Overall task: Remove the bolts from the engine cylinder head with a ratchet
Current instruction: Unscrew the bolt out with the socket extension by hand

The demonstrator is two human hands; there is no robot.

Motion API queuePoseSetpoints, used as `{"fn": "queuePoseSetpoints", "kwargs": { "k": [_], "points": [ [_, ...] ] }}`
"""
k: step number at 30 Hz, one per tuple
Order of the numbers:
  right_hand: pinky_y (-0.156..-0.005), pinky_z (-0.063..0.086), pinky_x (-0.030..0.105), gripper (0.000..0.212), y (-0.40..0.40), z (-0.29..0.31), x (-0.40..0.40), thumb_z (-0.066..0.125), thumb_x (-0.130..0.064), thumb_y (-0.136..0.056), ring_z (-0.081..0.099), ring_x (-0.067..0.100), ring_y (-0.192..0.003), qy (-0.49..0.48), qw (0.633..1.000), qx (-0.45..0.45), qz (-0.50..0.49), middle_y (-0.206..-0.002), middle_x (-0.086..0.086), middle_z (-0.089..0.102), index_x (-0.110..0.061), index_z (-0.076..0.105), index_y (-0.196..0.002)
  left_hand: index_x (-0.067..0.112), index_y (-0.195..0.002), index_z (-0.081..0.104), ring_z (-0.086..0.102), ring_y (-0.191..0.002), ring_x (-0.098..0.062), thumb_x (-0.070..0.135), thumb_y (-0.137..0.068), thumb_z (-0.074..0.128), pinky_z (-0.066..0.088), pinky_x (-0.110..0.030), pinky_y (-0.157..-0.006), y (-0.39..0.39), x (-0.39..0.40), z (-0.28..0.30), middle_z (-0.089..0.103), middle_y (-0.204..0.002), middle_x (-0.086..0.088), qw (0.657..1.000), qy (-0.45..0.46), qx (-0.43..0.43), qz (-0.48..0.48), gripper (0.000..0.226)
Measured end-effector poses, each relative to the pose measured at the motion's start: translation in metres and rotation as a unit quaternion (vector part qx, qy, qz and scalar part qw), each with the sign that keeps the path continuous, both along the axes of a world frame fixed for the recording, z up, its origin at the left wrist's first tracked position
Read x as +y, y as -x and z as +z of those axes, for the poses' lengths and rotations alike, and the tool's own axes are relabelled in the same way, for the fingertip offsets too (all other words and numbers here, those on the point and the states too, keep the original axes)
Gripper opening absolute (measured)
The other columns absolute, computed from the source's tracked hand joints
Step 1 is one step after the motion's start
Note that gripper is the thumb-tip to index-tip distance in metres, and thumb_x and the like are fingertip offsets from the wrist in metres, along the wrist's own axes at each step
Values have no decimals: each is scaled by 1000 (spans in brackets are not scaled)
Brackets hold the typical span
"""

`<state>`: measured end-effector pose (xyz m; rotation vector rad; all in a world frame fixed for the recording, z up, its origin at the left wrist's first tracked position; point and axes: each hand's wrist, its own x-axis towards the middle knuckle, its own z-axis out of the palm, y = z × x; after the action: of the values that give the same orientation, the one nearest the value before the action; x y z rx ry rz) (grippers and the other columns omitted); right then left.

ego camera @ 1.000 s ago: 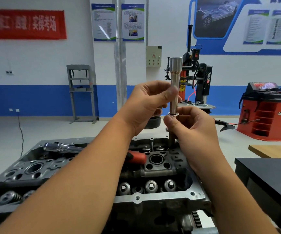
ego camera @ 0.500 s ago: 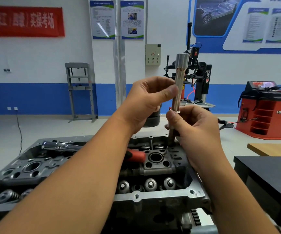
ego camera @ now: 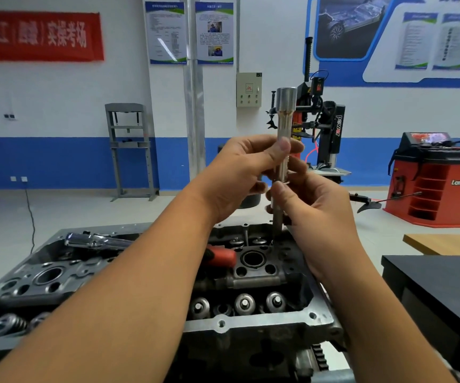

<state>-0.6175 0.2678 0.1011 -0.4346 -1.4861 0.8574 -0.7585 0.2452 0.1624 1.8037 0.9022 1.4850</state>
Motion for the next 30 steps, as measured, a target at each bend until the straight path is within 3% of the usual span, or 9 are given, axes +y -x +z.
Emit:
{"fn": "queuePoseSetpoints", "kwargs": {
  "k": [4,7,10,14,16,19,22,25,30],
  "points": [
    [-78,64,45,15,0,0,-1,71,-15,-98,73,17,-76,15,1000,15,5,-81,0,77,-28,76,-94,11,-105,74,64,-93,-28,16,-105,59,44,-29,-70,-1,-1,2,76,-93,-7,1000,-6,0,15,15],
    [-74,64,51,16,-3,-2,0,87,-32,-81,75,27,-78,14,999,8,-41,-80,2,77,-23,74,-86,13,-86,67,61,-73,-23,21,-82,81,43,-32,-64,-1,-2,2,73,-79,-3,999,-30,-12,44,17],
    [-73,63,54,17,-1,-1,-2,86,-32,-84,74,27,-74,15,999,-4,-52,-76,2,77,-20,74,-82,15,-81,65,51,-62,-15,28,-73,83,39,-29,-59,1,-1,2,69,-71,1,997,-43,-25,53,24],
    [-75,63,50,8,3,2,2,76,-21,-95,74,19,-74,20,998,-7,-56,-78,-2,77,-22,74,-88,17,-100,75,62,-88,-28,29,-107,55,39,-48,-83,-1,2,1,77,-93,-6,1000,10,-23,3,24],
    [-73,63,48,4,2,3,3,75,-21,-94,75,19,-76,31,999,-1,-42,-81,-1,78,-22,74,-90,16,-101,74,63,-91,-30,23,-110,47,36,-50,-83,-1,2,2,77,-93,-7,999,20,-36,-9,29],
    [-69,60,41,19,1,2,1,85,-33,-79,75,16,-74,37,999,1,-34,-80,-1,78,-23,73,-90,10,-98,71,60,-87,-33,18,-108,51,41,-46,-78,-4,1,2,76,-85,-7,999,-5,-31,7,24],
    [-67,60,37,34,-2,0,0,93,-42,-63,72,14,-68,29,997,-16,-67,-75,-4,76,-23,71,-80,9,-85,65,66,-75,-27,13,-96,71,51,-26,-62,-2,-3,3,74,-80,-12,997,-60,-25,52,13],
    [-61,58,36,27,-1,0,-1,92,-32,-75,70,10,-60,25,997,-18,-76,-67,-5,73,-21,68,-77,6,-83,59,52,-68,-29,13,-92,77,38,-23,-49,-2,-2,2,69,-86,-32,993,-77,-35,80,21],
    [-74,62,58,11,3,2,2,78,-24,-93,74,28,-74,29,997,-25,-70,-74,0,76,-20,74,-83,12,-105,71,50,-72,-28,21,-109,51,36,-28,-59,-5,-1,2,78,-90,-7,999,-20,-28,33,23]
  ]
}}
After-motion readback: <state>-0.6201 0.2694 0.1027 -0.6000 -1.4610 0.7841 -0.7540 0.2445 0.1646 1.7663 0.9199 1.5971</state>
